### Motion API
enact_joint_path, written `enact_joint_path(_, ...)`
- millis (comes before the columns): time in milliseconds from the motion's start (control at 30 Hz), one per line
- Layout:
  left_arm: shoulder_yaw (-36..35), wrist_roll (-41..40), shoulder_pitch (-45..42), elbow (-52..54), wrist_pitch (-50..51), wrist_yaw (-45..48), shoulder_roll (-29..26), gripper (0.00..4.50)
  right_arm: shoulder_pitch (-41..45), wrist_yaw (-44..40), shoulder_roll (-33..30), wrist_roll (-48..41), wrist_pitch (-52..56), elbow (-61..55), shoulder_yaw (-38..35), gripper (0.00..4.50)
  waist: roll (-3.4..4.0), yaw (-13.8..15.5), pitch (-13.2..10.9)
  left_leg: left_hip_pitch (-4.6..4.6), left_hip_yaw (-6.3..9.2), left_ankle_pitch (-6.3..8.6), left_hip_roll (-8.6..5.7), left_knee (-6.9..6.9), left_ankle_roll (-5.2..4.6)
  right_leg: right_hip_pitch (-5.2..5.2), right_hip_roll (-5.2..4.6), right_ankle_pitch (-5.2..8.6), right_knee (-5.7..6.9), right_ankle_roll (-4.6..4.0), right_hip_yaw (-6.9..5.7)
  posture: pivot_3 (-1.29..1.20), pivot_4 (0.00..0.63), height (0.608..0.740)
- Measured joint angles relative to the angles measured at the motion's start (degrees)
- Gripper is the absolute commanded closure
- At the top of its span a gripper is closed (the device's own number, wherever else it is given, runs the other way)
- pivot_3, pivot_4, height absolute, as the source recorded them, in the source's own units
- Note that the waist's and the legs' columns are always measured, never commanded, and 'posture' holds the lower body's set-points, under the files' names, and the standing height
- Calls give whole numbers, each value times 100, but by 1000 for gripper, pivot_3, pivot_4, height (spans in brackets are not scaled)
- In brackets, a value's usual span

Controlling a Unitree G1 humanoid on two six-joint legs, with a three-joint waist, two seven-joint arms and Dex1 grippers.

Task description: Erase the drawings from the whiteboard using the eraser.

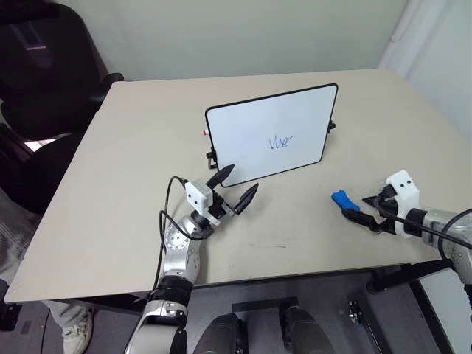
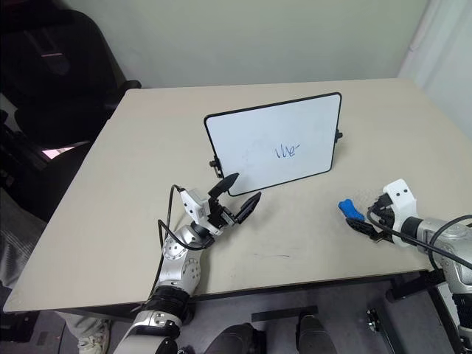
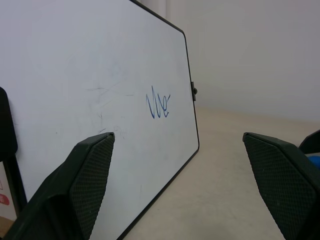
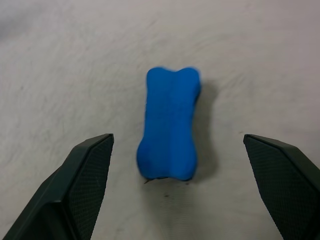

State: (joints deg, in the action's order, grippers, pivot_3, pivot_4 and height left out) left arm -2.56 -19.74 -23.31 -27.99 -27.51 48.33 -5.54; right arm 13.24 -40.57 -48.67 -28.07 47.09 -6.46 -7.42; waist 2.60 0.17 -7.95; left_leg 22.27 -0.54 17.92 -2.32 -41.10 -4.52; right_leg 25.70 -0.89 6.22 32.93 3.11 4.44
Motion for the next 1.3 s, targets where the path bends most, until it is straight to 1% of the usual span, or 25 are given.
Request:
enact_joint_path(167, 1, 0, 2, 4, 0, 1, 2, 0, 31, 0, 34, 176, -116, 62, 158, 105, 0, 1, 0, 0, 0, 0, 0, 0, 0, 0, 0, 0, 0, 0, 0, 0, 150, 726)
enact_joint_path(200, 1, 0, 3, 5, 0, 1, 1, 0, 32, 0, 39, 208, -136, 62, 162, 262, 0, 1, 0, 0, 0, 0, 0, 0, 0, 0, 0, 0, 0, 0, 0, 0, 150, 726)
enact_joint_path(267, 1, 0, 4, 6, 0, 2, 0, 0, 31, 0, 50, 250, -155, 62, 163, 714, 0, 0, 0, 0, 0, 0, 0, 0, 0, 0, 0, 0, 0, 0, 0, 0, 150, 726)
enact_joint_path(400, 1, 0, 4, 7, -1, 1, -1, 0, 31, 0, 73, 262, -158, 61, 163, 2061, 0, -1, 0, 0, 0, 0, 0, 0, 0, 0, 0, 0, 0, 0, 0, 0, 150, 726)
enact_joint_path(467, 1, 0, 4, 7, -1, 2, -1, 0, 31, 0, 73, 264, -158, 60, 163, 2824, 0, -1, 0, 0, 0, 0, 0, 0, 0, 0, 0, 0, 0, -1, 0, 0, 150, 726)
enact_joint_path(533, 1, 0, 4, 7, -1, 2, -3, 0, 31, -2, 73, 264, -158, 57, 162, 3469, 0, -1, 0, 0, 0, 0, 0, 0, 0, 0, 0, 0, 0, -1, 0, 0, 150, 726)
enact_joint_path(567, 1, 0, 5, 7, -1, 3, -4, 0, 31, -3, 73, 262, -157, 48, 162, 3719, 0, -2, 0, 0, 0, 0, 0, 0, 0, 0, 0, -1, 0, -1, 0, 0, 150, 726)
enact_joint_path(733, 1, -2, 4, 7, 0, 9, -7, 0, 20, -3, 77, 248, -134, -217, 159, 3719, 0, -3, 0, 0, 0, 0, 0, 0, 0, 1, 0, -1, 0, -1, 0, 0, 150, 726)
enact_joint_path(867, -3, -6, 6, 6, 0, 14, -22, 0, 19, 41, 255, 159, -118, -807, 114, 3719, 0, -10, 0, 0, 0, 0, 1, 0, 1, 1, 3, -2, 0, -4, 0, 0, 150, 726)
enact_joint_path(1000, -40, -10, 16, -10, 1, 18, -60, 0, 604, 466, 950, -38, 50, -1462, 140, 3719, 0, -50, -1, 0, -2, -4, -1, -1, -1, 4, 5, -12, 1, -8, 4, 0, 150, 726)
enact_joint_path(1100, -46, -10, 3, -20, -3, 20, -50, 0, 1171, 744, 1335, -78, 191, -1814, 335, 3719, -3, -63, 0, -1, -1, -7, 1, -1, -4, 3, 6, -15, 0, -8, 4, 0, 150, 726)
enact_joint_path(1200, -43, -11, -4, -9, 0, 25, -25, 0, 1522, 939, 1638, -55, 282, -1845, 593, 3719, -3, -45, 1, -2, -1, -8, 1, -1, -8, 9, 5, -8, -1, 0, 3, 0, 150, 726)
enact_joint_path(1300, -42, -9, 0, 2, 7, 29, -28, 0, 1918, 1199, 1887, 239, 215, -1516, 845, 3719, -3, -43, 1, 0, -1, -11, -1, -1, -3, 14, 2, -10, 1, -4, 3, 0, 150, 726)
